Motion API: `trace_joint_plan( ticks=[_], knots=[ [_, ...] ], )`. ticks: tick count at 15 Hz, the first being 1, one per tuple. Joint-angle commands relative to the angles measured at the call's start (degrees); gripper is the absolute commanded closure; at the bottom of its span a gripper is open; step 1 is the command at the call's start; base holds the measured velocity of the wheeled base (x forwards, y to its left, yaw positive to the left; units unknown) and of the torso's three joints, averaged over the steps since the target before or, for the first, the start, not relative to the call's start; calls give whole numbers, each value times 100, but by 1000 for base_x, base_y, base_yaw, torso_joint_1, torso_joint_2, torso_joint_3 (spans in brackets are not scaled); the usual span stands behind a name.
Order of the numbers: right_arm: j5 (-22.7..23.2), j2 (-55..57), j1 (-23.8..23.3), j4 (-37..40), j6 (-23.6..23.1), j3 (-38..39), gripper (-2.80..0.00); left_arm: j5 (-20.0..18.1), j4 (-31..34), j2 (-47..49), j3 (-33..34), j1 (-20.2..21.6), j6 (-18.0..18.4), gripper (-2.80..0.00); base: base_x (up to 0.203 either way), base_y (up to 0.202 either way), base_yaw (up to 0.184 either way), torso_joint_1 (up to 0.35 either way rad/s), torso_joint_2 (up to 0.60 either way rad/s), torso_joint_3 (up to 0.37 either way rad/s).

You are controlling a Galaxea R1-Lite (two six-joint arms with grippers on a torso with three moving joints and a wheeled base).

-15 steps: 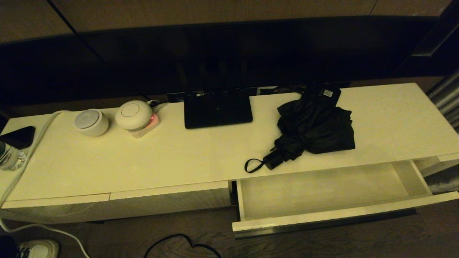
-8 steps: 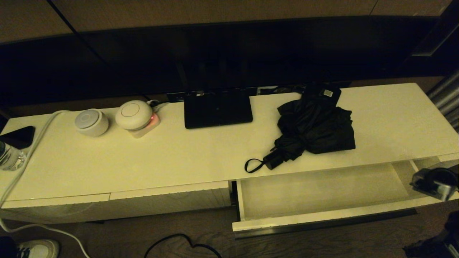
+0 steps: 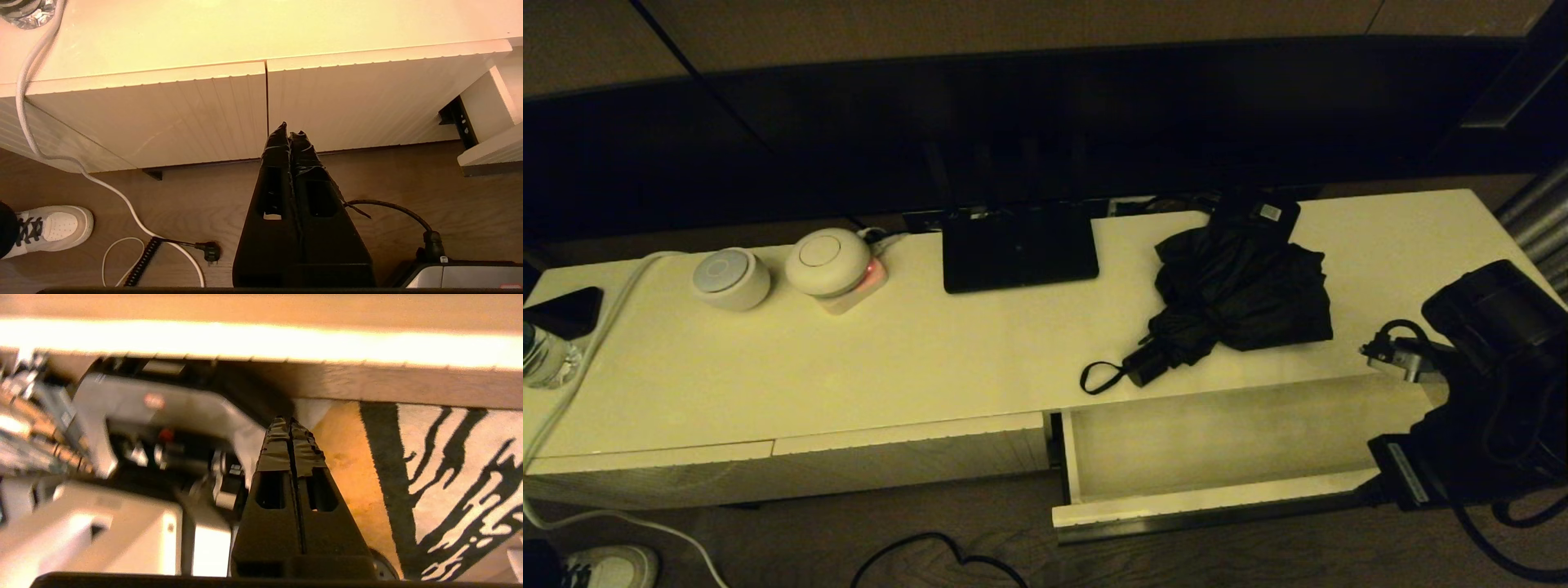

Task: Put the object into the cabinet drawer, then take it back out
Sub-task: Open the drawer

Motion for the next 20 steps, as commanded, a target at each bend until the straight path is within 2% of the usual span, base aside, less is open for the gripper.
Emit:
trace_joint_plan(
  ticks=[1, 7, 15, 20],
  knots=[
    [-141, 451, -11, -274, 167, 19, 0, 5, 0, 0, 18, 1, 0, 0, 0, 0, 0, 0, 0, 0],
    [-584, 922, -29, -1186, 238, 32, 0, 4, 0, 0, 18, 1, 0, 0, 0, 0, 0, 0, 0, 0],
    [-894, 1285, -74, -2018, 259, -39, 0, 3, 0, 0, 18, 1, 0, 0, 0, 0, 0, 0, 0, 0],
    [-959, 1545, -66, -2109, 264, 54, 0, 5, 0, 0, 18, 1, 0, 0, 0, 0, 0, 0, 0, 0]
  ],
)
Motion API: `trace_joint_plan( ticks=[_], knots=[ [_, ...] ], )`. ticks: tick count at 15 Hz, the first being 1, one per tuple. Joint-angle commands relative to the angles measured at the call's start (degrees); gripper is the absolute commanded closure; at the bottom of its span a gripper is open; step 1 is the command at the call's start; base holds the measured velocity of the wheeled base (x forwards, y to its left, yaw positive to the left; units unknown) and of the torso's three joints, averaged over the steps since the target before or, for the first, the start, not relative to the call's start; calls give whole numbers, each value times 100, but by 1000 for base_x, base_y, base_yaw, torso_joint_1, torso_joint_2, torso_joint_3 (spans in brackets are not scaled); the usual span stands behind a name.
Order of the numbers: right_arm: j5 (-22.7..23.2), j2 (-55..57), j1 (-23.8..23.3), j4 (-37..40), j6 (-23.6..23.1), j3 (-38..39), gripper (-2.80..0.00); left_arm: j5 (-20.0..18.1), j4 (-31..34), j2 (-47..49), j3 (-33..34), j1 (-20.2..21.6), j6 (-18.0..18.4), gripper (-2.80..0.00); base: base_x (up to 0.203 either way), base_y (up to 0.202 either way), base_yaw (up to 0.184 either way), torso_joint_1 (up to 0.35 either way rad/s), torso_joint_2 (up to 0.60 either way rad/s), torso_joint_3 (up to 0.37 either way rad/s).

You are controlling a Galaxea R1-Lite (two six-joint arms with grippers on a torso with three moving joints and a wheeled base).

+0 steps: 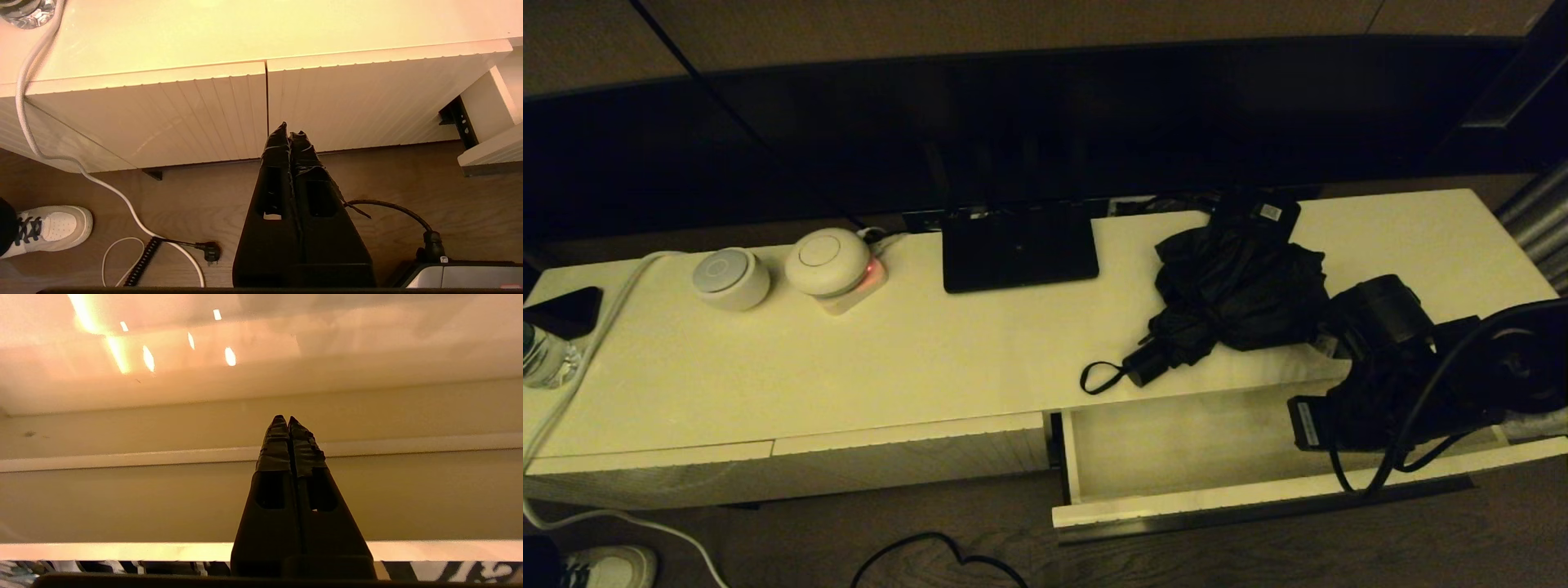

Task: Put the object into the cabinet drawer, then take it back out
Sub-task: Open the drawer

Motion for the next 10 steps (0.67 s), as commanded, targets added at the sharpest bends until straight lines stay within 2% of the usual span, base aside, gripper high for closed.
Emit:
trace_joint_plan(
  ticks=[1, 5, 10],
  knots=[
    [-9, 147, 10, 46, 5, 90, 0, 6, 0, 0, 18, 1, 0, 0, 0, 0, 0, 0, 0, 0],
    [0, 112, 80, 83, 10, 377, 0, 6, 0, 0, 18, 1, 0, 0, 0, 0, 0, 0, 0, 0],
    [3, -10, 206, 592, 56, 656, 0, 6, 0, 0, 18, 1, 0, 0, 0, 0, 0, 0, 0, 0]
  ],
)
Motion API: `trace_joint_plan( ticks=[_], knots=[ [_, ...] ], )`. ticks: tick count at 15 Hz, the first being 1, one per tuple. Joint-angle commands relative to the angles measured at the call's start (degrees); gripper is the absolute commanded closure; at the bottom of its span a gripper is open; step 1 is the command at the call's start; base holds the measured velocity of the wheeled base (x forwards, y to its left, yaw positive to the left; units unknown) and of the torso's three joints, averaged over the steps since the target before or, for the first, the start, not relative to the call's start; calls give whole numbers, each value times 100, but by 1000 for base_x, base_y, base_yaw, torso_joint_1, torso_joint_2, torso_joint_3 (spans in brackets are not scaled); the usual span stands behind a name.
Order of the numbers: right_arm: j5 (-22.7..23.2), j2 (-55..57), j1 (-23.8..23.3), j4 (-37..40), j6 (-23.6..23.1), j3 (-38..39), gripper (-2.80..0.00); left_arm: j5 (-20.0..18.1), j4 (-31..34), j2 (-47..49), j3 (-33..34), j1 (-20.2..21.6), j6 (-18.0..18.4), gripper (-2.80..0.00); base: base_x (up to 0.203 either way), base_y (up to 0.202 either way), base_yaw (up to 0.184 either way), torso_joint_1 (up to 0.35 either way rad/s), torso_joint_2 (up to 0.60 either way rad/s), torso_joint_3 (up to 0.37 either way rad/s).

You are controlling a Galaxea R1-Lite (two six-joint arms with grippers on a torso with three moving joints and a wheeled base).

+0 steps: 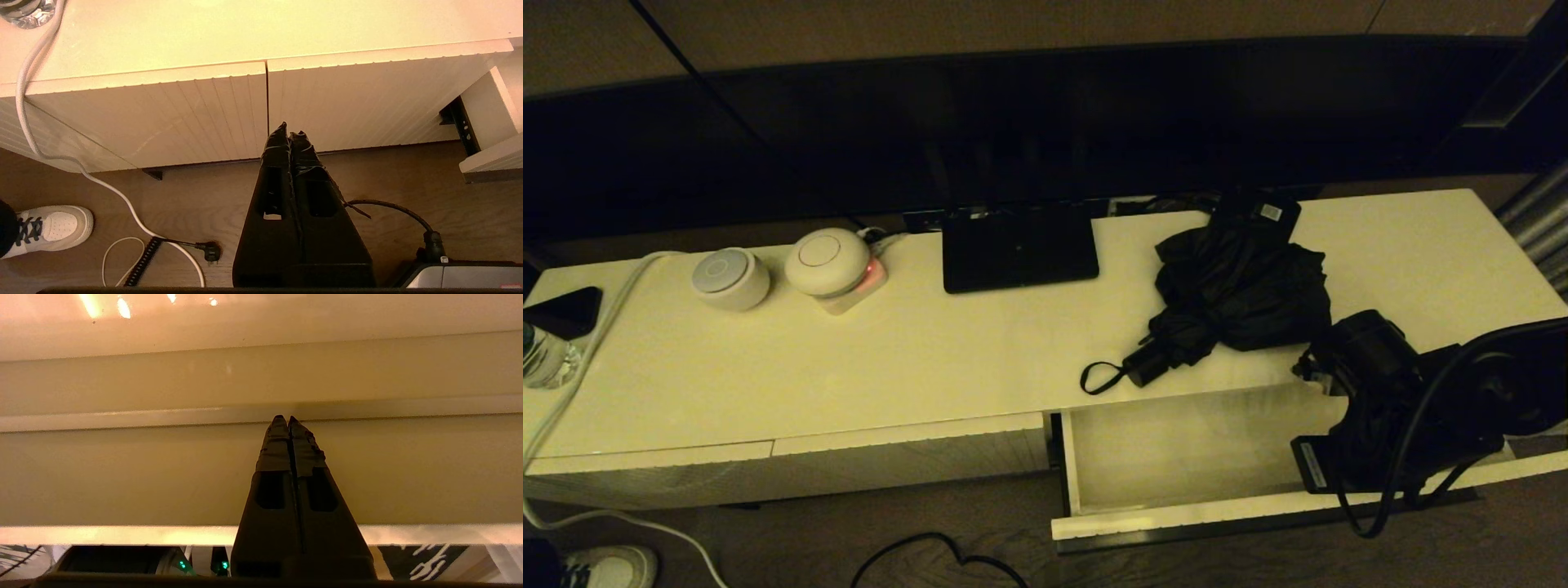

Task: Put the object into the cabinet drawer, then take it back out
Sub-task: Open the drawer

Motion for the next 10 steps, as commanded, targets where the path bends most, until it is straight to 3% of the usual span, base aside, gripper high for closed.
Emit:
trace_joint_plan(
  ticks=[1, 10],
  knots=[
    [5, -112, 93, 99, 82, 244, 0, 4, 0, 0, 18, 1, 0, 0, 0, 0, 0, 0, 0, 0],
    [42, -201, 717, 30, 581, 1400, 0, -4, 0, 0, 18, 1, 0, 0, 0, 0, 0, 0, 0, 0]
  ],
)
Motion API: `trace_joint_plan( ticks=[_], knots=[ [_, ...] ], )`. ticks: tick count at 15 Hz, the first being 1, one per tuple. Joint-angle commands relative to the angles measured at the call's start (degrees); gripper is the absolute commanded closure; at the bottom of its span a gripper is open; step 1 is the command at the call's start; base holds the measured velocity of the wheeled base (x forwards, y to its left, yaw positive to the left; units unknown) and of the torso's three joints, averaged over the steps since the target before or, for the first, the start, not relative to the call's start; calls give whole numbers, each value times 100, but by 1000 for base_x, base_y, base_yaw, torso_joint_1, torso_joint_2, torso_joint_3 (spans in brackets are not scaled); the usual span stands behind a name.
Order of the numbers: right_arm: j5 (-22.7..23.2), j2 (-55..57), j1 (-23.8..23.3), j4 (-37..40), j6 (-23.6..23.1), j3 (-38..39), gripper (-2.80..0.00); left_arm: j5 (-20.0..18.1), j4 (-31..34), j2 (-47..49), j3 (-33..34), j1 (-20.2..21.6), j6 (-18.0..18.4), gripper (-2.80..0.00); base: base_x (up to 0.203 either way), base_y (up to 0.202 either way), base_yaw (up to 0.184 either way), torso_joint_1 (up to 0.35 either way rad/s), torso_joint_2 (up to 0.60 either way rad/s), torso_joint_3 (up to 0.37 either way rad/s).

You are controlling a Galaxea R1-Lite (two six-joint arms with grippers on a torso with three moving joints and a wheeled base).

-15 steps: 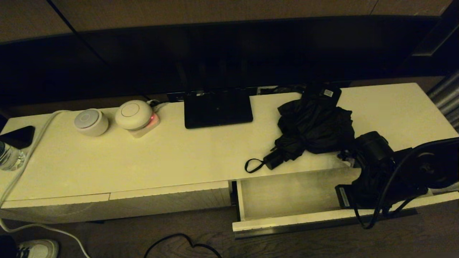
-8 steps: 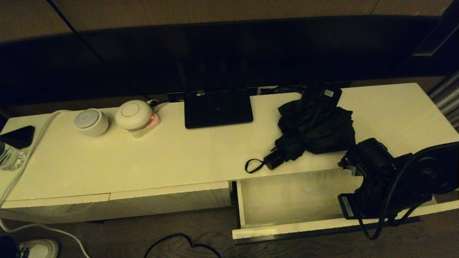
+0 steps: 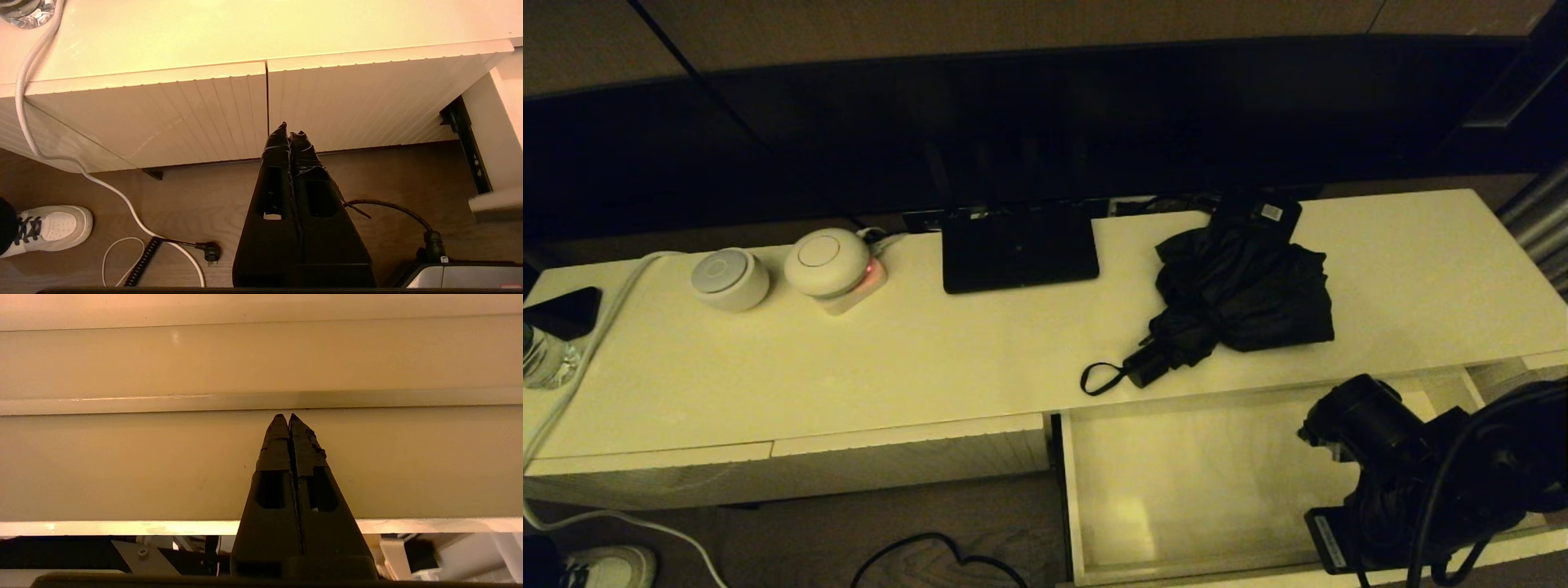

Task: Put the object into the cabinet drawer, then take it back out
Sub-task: Open the drawer, then put the umbrella in the drawer

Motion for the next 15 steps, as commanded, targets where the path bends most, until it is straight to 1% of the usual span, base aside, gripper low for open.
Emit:
trace_joint_plan(
  ticks=[1, 3, 6, 8, 10, 11, 12, 13, 15],
  knots=[
    [50, -15, 194, 51, 156, 253, 0, 5, 0, 0, 18, 1, 0, 0, 0, 0, 0, 0, 0, 0],
    [55, -48, 239, 50, 251, 352, 0, 5, 0, 0, 18, 1, 0, 0, 0, 0, 0, 0, 0, 0],
    [49, -185, 247, 10, 237, 421, 0, 5, 0, 0, 18, 1, 0, 0, 0, 0, 0, 0, 0, 0],
    [-52, -307, 247, -125, 228, 386, 0, 4, 0, 0, 18, 1, 0, 0, 0, 0, 0, 0, 0, 0],
    [-527, -586, 247, -366, 175, 360, 0, 5, 0, 0, 18, 1, 0, 0, 0, 0, 0, 0, 0, 0],
    [-753, -811, 245, -455, -7, 332, 0, 5, 0, 0, 18, 1, 0, 0, 0, 0, 0, 0, 0, 0],
    [-870, -1079, 240, -484, -405, 298, 0, 5, 0, 0, 18, 1, 0, 0, 0, 0, 0, 0, 0, 0],
    [-927, -1382, 236, -480, -931, 274, 0, 4, 0, 0, 18, 1, 0, 0, 0, 0, 0, 0, 0, 0],
    [-986, -2039, 232, -408, -2134, 246, 0, 5, 0, 0, 18, 1, 0, 0, 0, 0, 0, 0, 0, 0]
  ],
)
